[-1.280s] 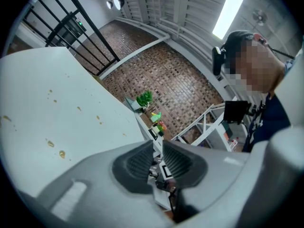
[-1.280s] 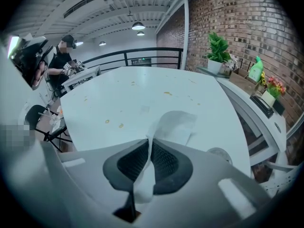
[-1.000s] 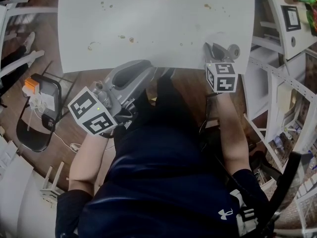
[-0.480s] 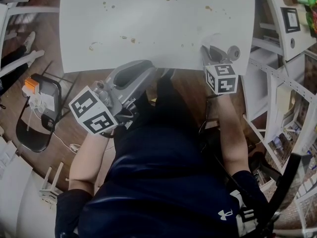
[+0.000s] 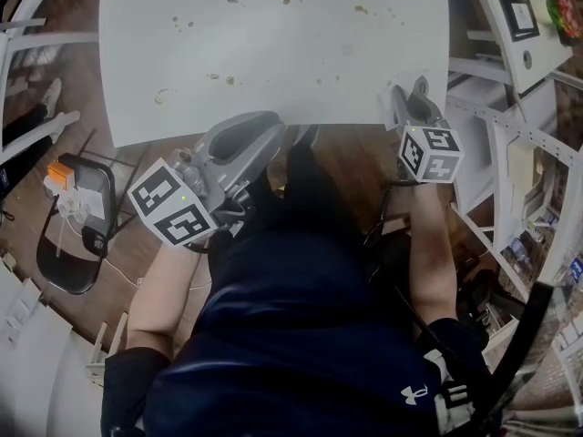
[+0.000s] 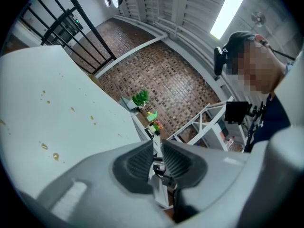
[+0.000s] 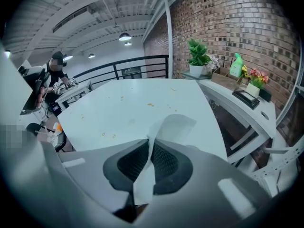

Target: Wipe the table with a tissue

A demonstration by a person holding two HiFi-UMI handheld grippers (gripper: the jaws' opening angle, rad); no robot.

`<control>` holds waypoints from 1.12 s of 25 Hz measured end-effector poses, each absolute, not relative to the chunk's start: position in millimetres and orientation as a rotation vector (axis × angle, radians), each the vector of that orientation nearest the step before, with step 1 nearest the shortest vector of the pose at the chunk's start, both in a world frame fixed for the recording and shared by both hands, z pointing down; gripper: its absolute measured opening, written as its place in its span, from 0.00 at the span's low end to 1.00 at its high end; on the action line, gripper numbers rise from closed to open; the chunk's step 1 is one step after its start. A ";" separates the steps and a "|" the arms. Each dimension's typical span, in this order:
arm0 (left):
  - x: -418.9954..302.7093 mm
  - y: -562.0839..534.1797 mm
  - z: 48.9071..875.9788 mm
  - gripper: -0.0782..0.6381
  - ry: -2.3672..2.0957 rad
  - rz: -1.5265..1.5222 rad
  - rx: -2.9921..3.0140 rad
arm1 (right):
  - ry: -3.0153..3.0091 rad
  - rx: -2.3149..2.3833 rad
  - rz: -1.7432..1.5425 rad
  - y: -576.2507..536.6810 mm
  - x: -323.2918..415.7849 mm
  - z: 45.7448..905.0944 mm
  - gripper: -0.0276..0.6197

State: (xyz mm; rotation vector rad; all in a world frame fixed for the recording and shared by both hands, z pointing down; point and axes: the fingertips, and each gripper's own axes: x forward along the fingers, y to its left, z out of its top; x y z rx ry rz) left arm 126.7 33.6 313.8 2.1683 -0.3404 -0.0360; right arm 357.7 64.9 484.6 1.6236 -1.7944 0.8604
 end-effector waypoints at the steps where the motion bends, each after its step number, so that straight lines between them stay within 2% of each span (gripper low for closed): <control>1: 129.0 34.9 312.6 0.19 -0.334 -0.036 2.171 | -1.789 1.633 0.861 67.0 360.6 483.6 0.08; 9: 123.0 37.6 310.5 0.19 -0.358 -0.043 2.173 | -1.838 1.558 0.859 62.8 334.9 491.8 0.08; 16: 91.3 34.4 311.1 0.19 -0.420 -0.069 2.157 | -1.873 1.435 0.844 51.5 289.4 506.2 0.08; 28: 34.1 31.6 303.0 0.19 -0.355 -0.078 2.181 | -1.759 1.480 0.765 45.8 263.6 505.6 0.08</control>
